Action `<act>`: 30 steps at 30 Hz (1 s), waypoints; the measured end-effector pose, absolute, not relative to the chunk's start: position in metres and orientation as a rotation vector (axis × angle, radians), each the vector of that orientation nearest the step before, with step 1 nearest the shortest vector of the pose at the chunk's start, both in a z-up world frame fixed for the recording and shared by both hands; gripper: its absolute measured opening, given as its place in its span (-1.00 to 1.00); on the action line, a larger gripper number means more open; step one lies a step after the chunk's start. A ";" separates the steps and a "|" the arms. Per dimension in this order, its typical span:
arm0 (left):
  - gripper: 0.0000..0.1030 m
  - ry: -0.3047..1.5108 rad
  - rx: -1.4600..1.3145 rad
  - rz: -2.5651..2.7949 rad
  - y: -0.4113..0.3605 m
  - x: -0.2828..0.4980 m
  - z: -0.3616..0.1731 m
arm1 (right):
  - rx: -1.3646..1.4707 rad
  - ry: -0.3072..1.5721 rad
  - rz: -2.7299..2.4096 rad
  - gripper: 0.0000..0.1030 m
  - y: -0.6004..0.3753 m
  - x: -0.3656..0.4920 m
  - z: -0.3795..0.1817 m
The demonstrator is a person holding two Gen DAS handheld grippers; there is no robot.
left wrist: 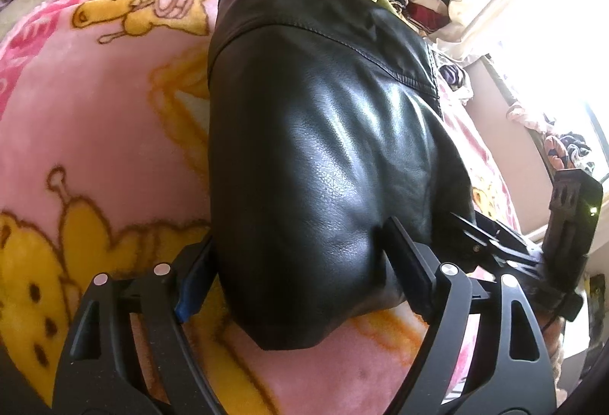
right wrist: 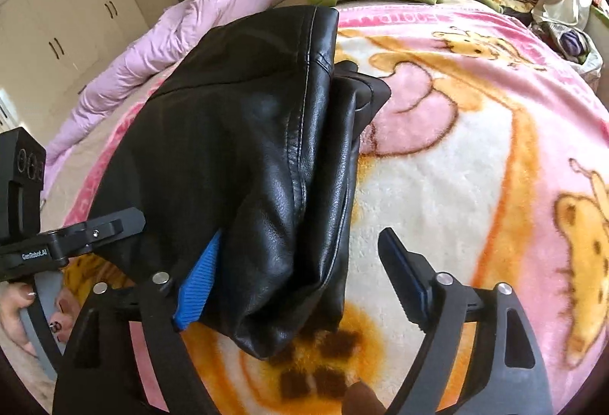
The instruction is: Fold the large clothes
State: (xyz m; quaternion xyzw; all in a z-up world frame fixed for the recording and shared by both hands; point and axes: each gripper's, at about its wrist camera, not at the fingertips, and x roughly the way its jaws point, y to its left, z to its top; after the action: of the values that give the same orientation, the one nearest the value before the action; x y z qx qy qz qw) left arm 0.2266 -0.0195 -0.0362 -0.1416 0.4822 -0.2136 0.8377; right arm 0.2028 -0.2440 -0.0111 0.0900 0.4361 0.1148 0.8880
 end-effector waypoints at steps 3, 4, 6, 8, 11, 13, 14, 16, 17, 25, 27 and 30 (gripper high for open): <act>0.46 1.014 -0.290 -0.448 -0.019 0.225 -0.035 | 0.249 0.870 0.249 0.60 -0.259 0.200 0.005; 0.47 1.012 -0.284 -0.445 -0.020 0.225 -0.034 | 0.271 0.852 0.245 0.61 -0.264 0.201 0.009; 0.48 1.005 -0.269 -0.438 -0.021 0.224 -0.034 | 0.318 0.792 0.205 0.61 -0.277 0.208 0.023; 0.48 1.001 -0.260 -0.431 -0.023 0.223 -0.034 | 0.336 0.754 0.180 0.60 -0.284 0.222 0.033; 0.48 0.994 -0.249 -0.422 -0.023 0.221 -0.033 | 0.351 0.746 0.208 0.21 -0.279 0.251 0.039; 0.48 0.987 -0.239 -0.414 -0.024 0.220 -0.032 | 0.353 0.754 0.215 0.13 -0.274 0.265 0.036; 0.48 0.985 -0.233 -0.410 -0.024 0.220 -0.032 | 0.344 0.766 0.216 0.04 -0.270 0.276 0.032; 0.48 0.981 -0.227 -0.408 -0.026 0.218 -0.031 | 0.317 0.793 0.210 -0.60 -0.262 0.287 0.023; 0.50 0.977 -0.226 -0.411 -0.026 0.217 -0.031 | 0.303 0.818 0.228 -0.65 -0.261 0.295 0.016; 0.53 0.950 -0.182 -0.401 -0.030 0.208 -0.019 | 0.241 0.892 0.126 -0.50 -0.254 0.304 0.004; 0.53 0.942 -0.173 -0.392 -0.028 0.204 -0.015 | 0.224 0.877 0.120 -0.31 -0.253 0.298 0.014; 0.62 0.914 -0.178 -0.390 -0.025 0.196 -0.005 | 0.217 0.847 0.111 -0.13 -0.257 0.284 0.025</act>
State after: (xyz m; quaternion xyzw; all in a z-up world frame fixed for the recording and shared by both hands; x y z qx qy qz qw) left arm 0.1964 -0.0250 -0.0052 -0.0854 0.4378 -0.1870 0.8752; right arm 0.2839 -0.2573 0.0249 0.1053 0.4099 0.0535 0.9044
